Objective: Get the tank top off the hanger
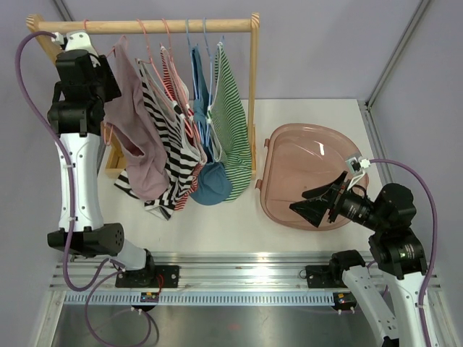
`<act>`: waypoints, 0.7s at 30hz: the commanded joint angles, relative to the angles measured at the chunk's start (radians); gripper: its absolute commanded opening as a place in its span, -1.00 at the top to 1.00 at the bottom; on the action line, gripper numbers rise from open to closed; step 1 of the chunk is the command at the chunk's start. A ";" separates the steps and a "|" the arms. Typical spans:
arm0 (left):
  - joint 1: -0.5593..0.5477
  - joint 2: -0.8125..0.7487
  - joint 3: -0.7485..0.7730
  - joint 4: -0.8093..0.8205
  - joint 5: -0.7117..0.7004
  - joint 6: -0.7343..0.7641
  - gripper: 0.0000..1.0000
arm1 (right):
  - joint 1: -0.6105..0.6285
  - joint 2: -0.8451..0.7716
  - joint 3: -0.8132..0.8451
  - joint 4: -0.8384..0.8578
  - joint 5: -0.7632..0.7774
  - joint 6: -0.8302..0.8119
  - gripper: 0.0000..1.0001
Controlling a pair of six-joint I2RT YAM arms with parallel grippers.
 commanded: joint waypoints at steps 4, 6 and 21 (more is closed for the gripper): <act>0.056 0.060 0.120 0.023 0.139 0.011 -0.07 | 0.002 0.001 -0.014 0.053 -0.035 0.016 -0.99; 0.056 0.095 0.149 -0.001 0.150 0.014 -0.01 | 0.003 0.004 -0.015 0.054 -0.035 0.016 -0.99; 0.056 0.163 0.245 -0.064 0.135 -0.012 1.00 | 0.003 0.009 -0.006 0.042 -0.011 0.013 -0.99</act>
